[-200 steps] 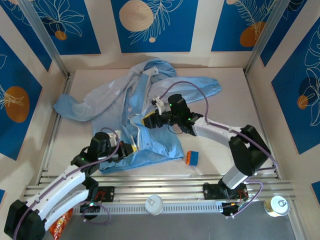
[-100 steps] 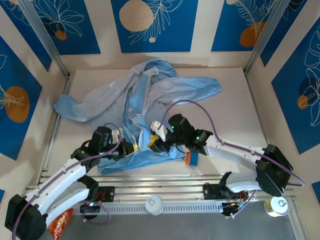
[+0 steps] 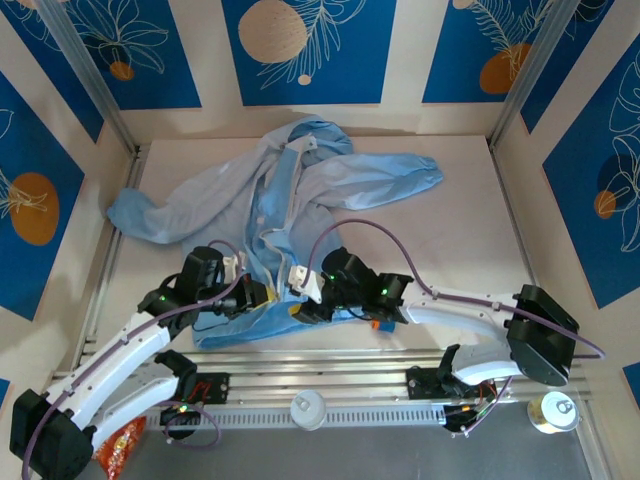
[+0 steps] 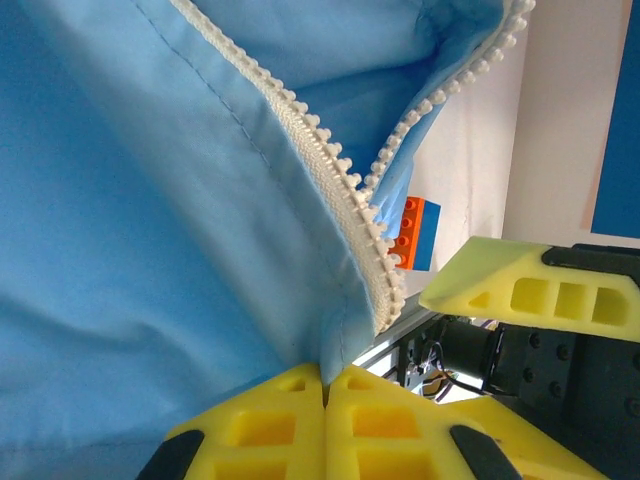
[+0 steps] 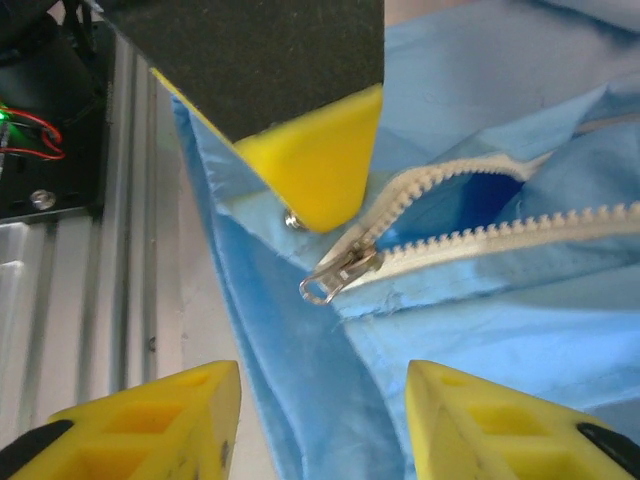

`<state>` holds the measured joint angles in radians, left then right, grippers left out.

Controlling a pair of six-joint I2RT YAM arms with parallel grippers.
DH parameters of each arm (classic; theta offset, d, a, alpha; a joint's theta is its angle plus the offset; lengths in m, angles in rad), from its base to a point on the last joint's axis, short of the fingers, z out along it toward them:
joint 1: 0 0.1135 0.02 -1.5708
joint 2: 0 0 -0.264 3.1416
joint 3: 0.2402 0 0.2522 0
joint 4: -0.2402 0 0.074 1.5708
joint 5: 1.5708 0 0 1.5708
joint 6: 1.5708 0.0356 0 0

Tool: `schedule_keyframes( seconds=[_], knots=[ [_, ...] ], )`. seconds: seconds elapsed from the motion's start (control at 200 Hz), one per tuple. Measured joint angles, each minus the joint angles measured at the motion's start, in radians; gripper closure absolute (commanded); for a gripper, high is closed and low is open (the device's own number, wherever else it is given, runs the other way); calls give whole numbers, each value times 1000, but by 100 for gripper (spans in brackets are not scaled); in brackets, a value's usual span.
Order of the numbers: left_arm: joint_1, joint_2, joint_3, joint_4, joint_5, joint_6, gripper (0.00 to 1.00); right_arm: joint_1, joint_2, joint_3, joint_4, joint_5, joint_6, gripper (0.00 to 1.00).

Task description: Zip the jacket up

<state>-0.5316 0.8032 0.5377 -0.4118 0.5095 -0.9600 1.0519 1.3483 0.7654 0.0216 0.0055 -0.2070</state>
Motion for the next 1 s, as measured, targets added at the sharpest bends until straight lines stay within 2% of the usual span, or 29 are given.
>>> schedule_keyframes(
  seconds=[0.22, 0.705, 1.0],
  knots=[
    [0, -10, 0, -1, 0, -3, 100, 23, 108, 14, 44, 14, -66, 53],
    [0, -10, 0, 0, 0, -10, 100, 40, 126, 51, 98, 56, -99, 58],
    [0, -14, 0, -2, 3, -10, 100, 54, 140, 60, 95, 87, -117, 74]
  ],
)
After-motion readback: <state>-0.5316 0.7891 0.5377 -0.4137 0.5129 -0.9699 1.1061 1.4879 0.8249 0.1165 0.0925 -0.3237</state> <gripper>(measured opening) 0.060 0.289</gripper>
